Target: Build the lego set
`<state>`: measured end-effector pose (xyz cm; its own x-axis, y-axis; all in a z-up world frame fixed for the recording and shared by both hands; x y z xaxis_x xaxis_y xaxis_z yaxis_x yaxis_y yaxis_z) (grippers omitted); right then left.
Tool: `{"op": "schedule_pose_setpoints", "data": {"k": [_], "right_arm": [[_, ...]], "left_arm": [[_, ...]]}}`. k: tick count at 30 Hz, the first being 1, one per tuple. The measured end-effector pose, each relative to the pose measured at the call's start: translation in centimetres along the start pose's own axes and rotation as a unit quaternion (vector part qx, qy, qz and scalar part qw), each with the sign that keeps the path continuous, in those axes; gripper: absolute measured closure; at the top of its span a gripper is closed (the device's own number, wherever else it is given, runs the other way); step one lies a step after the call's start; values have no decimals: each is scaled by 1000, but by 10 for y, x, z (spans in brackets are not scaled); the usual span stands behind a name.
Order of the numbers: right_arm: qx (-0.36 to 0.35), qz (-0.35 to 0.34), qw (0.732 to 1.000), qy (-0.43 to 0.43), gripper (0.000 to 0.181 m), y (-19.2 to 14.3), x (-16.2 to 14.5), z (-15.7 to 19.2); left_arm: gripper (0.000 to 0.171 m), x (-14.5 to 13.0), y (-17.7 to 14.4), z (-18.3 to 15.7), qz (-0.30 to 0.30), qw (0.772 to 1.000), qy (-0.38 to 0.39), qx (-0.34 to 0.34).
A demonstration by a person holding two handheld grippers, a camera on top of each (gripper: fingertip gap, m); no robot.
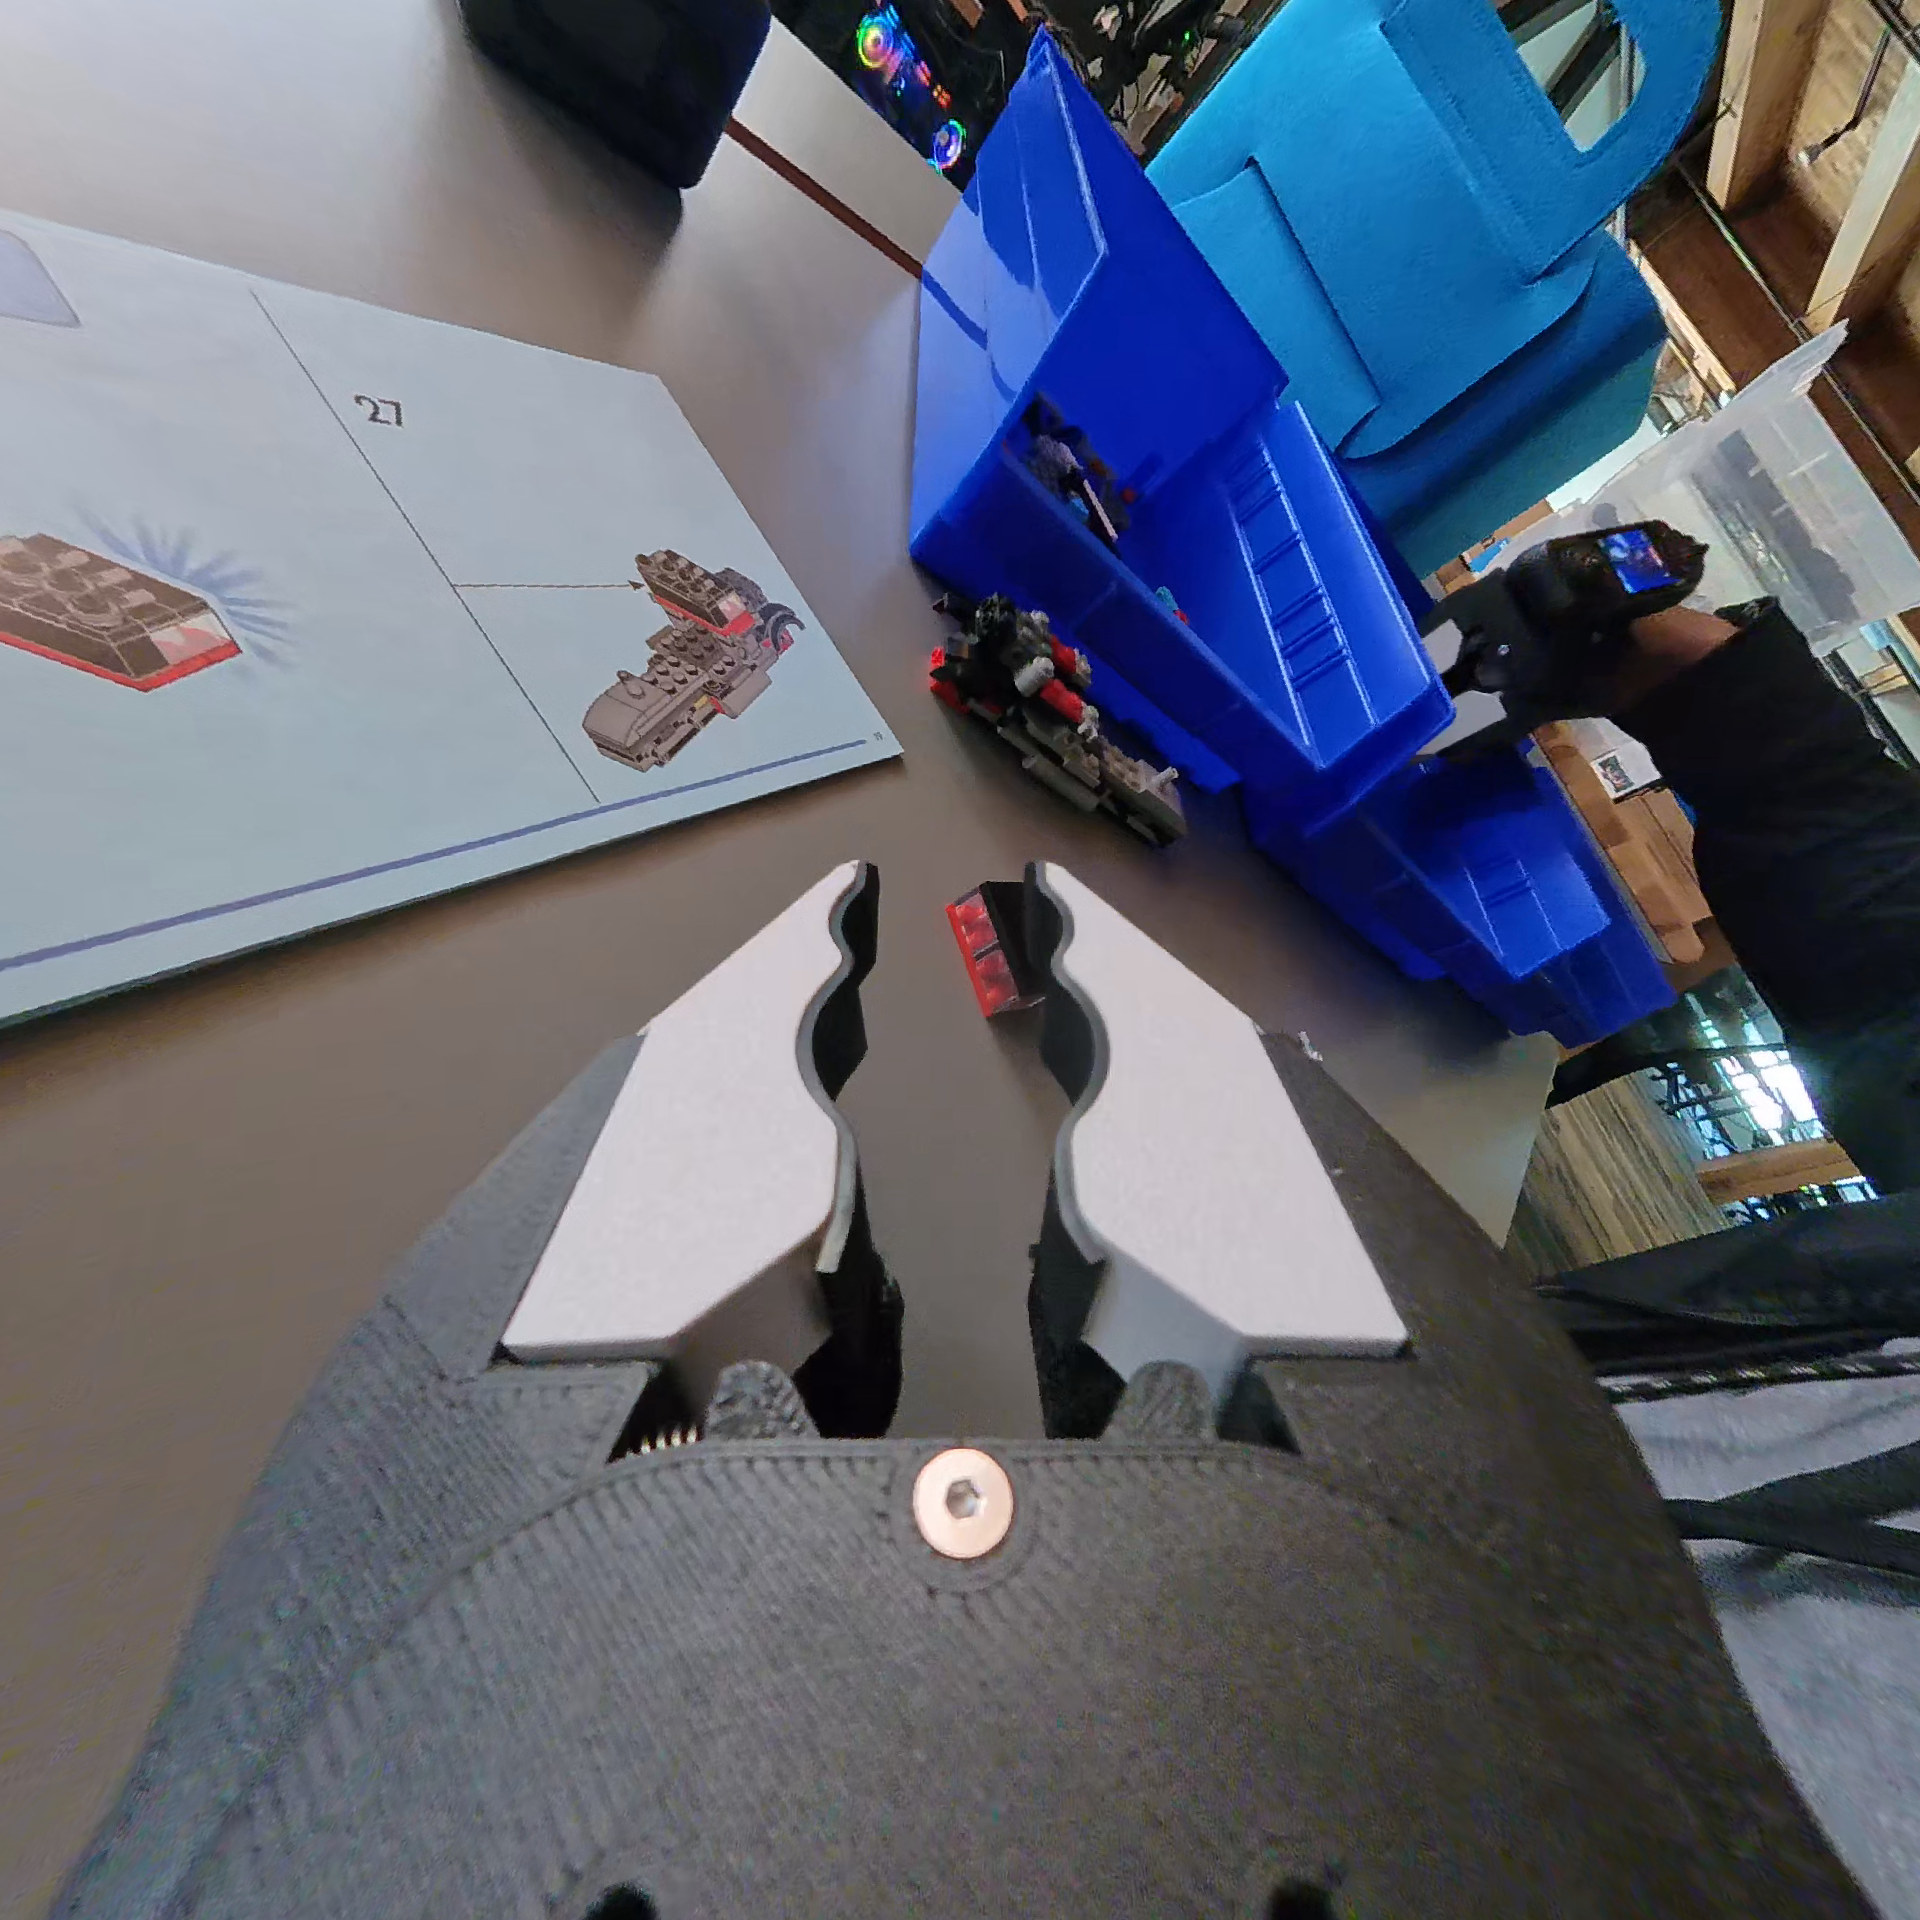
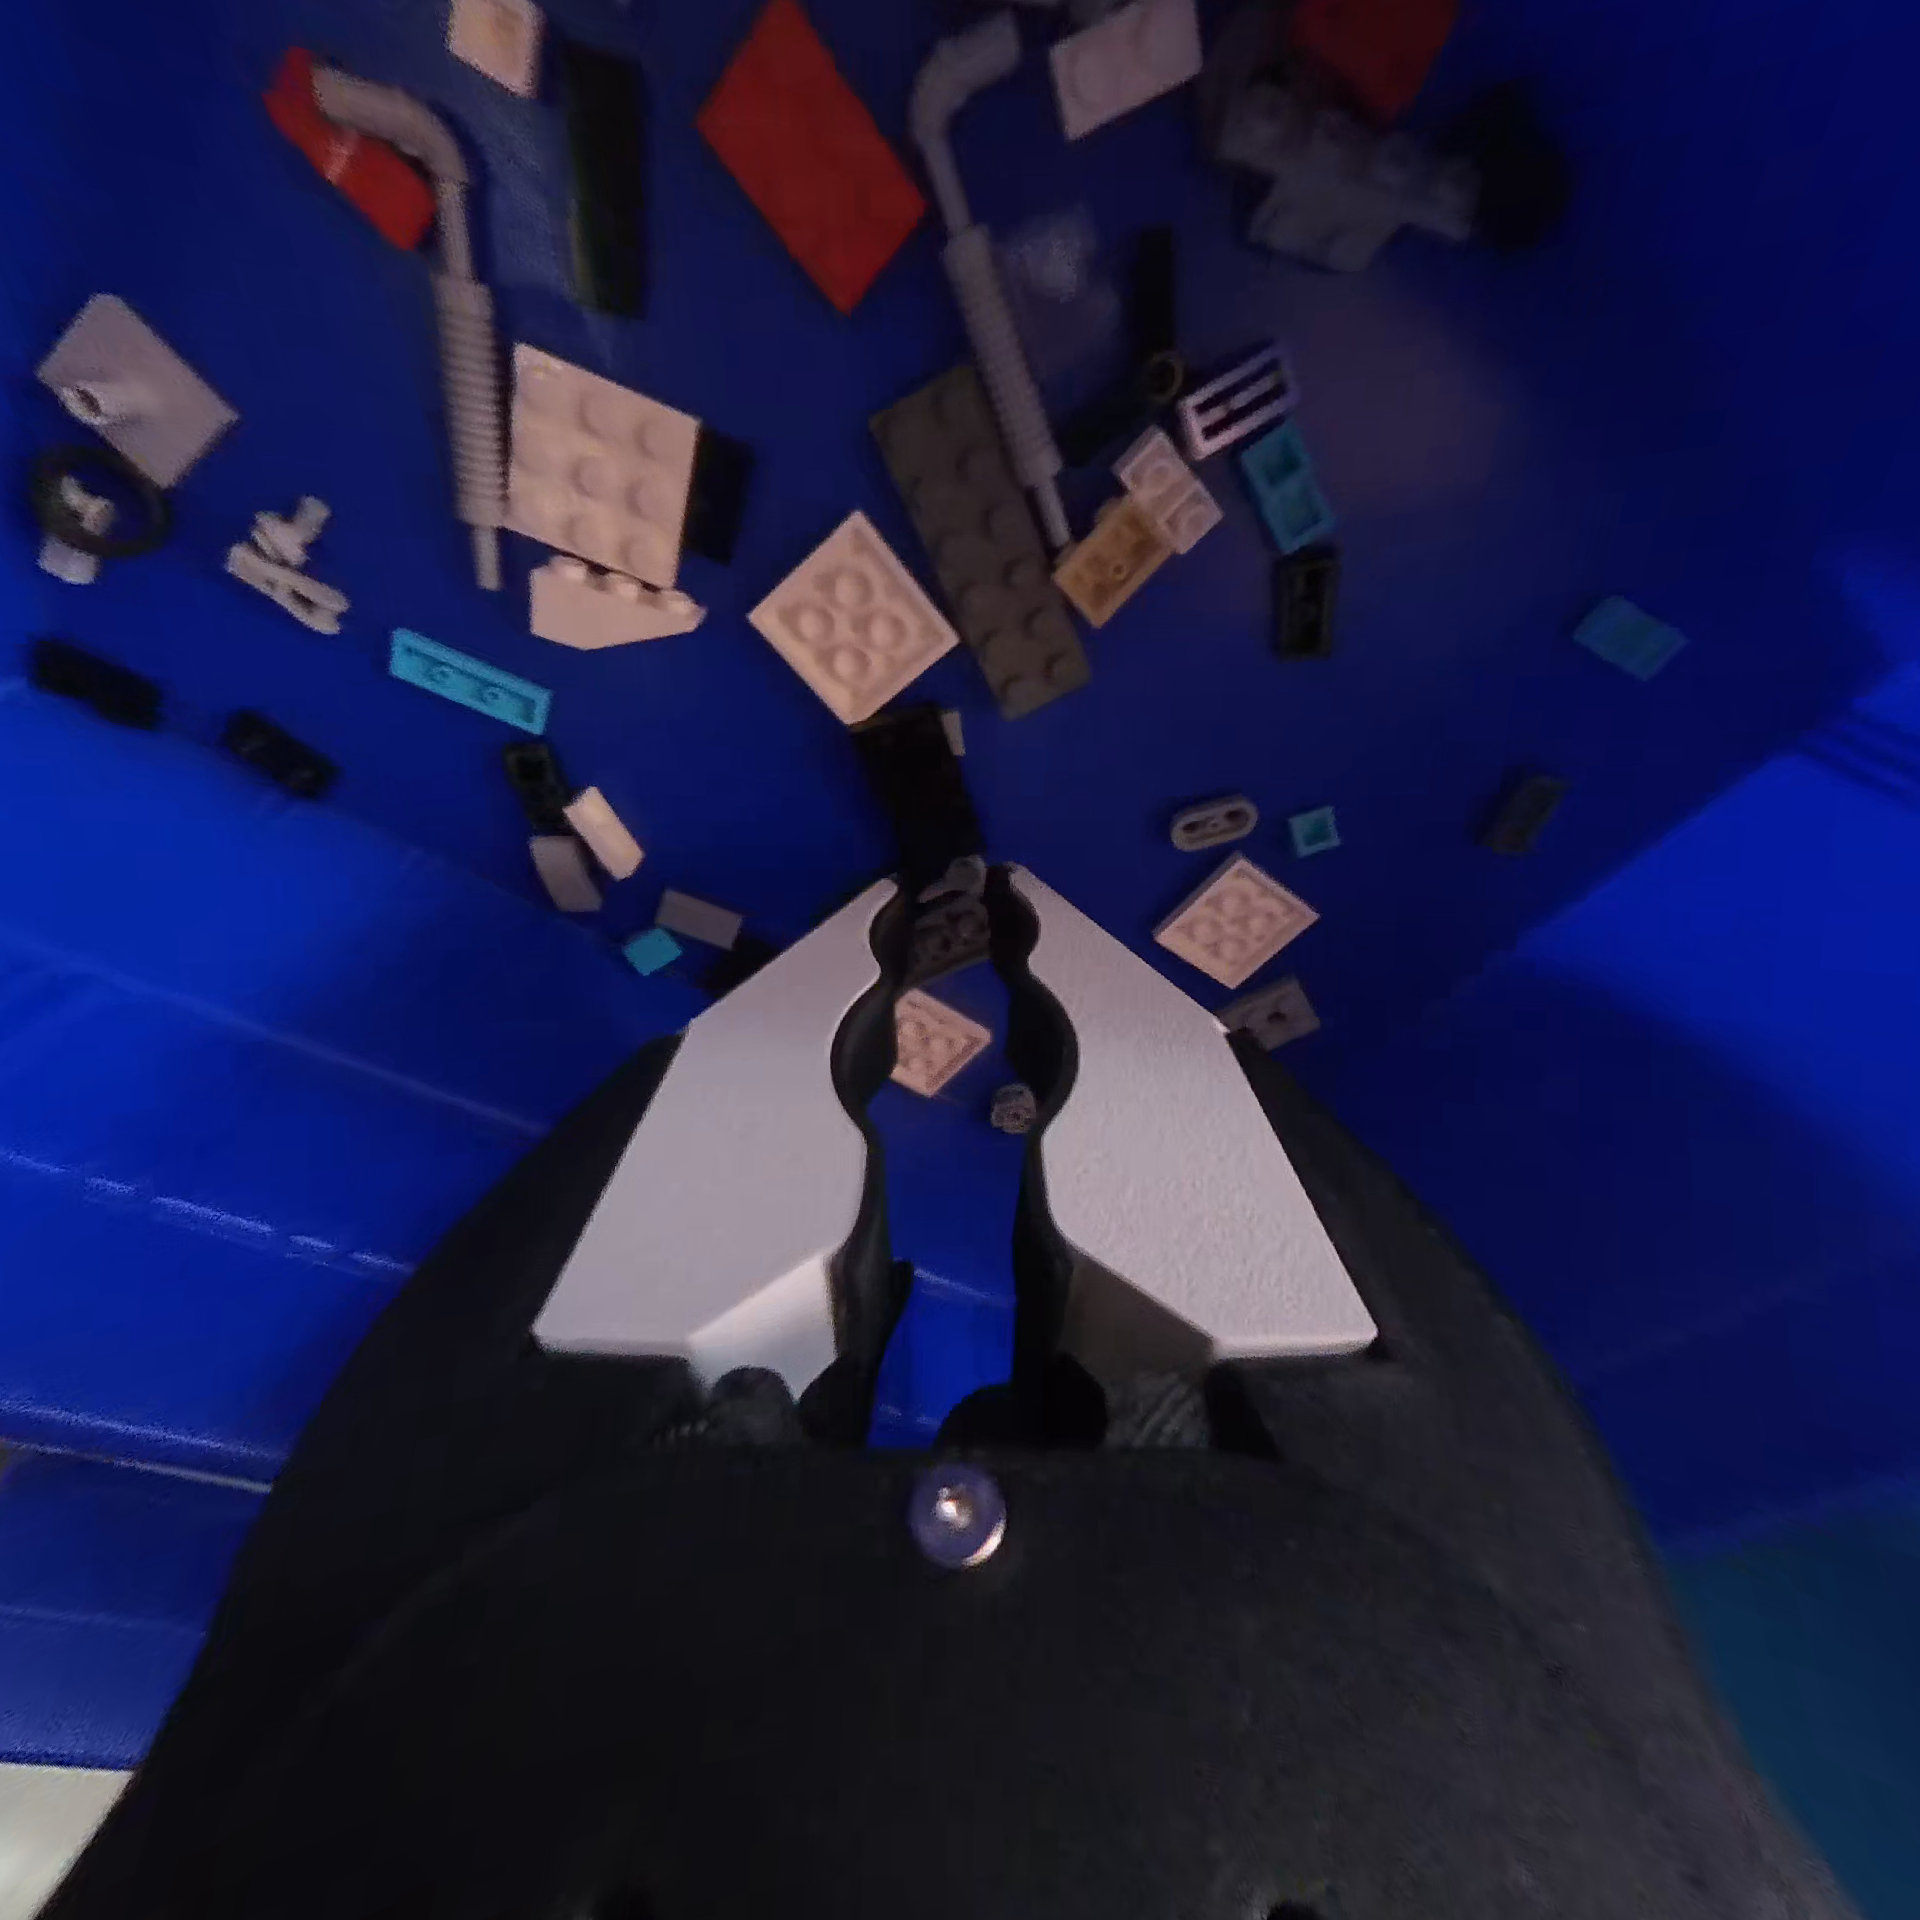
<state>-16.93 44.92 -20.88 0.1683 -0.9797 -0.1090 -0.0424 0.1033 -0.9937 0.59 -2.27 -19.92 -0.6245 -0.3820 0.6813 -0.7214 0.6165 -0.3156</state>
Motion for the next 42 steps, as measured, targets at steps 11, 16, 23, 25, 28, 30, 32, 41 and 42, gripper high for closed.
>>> {"op": "schedule_pose_setpoints", "data": {"k": [11, 16, 23, 25, 28, 30, 32, 41, 42], "right_arm": [[27, -6, 1000, 4, 169, 7, 1, -3], [12, -6, 1000, 6, 170, 6, 1, -6], [-72, -91, 991, 71, 170, -38, 14, 3], [-109, -154, 975, 120, 170, -69, 29, 18], [-135, -284, 928, 198, 171, -117, 58, 58], [-126, -366, 893, 230, 171, -135, 82, 90], [-108, -418, 866, 254, 171, -134, 105, 117], [-25, -437, 842, 314, 171, -27, 181, 163], [-25, -433, 846, 310, 171, -22, 184, 164]], "left_arm": [[143, 0, 0, 1, 1, 1000, -3, -1], [143, 0, 0, 0, 1, 1000, -3, -2], [143, 1, -1, 0, -3, 1000, -3, -4], [143, 1, -1, 0, -4, 1000, -3, -3], [143, 1, 0, 0, -2, 1000, -2, -2], [143, 0, 0, 0, 1, 1000, -2, -1], [143, 0, 1, 0, 4, 1000, -2, -1], [143, -2, 2, 0, 10, 1000, -1, -3], [143, -1, 2, 0, 9, 1000, -1, -1]]}}
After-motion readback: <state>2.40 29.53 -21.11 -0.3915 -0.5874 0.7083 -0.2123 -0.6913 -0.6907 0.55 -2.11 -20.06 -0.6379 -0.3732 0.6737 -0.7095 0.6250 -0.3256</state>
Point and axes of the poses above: each gripper's, where its closed fingertips meet, y out along the fingers, x out of its top, z = x × y across the jaws, the point moved 4 cm from there along -y, back along the fingers, and after that the axes turned 2 degrees about z, right-handed, at the moved point
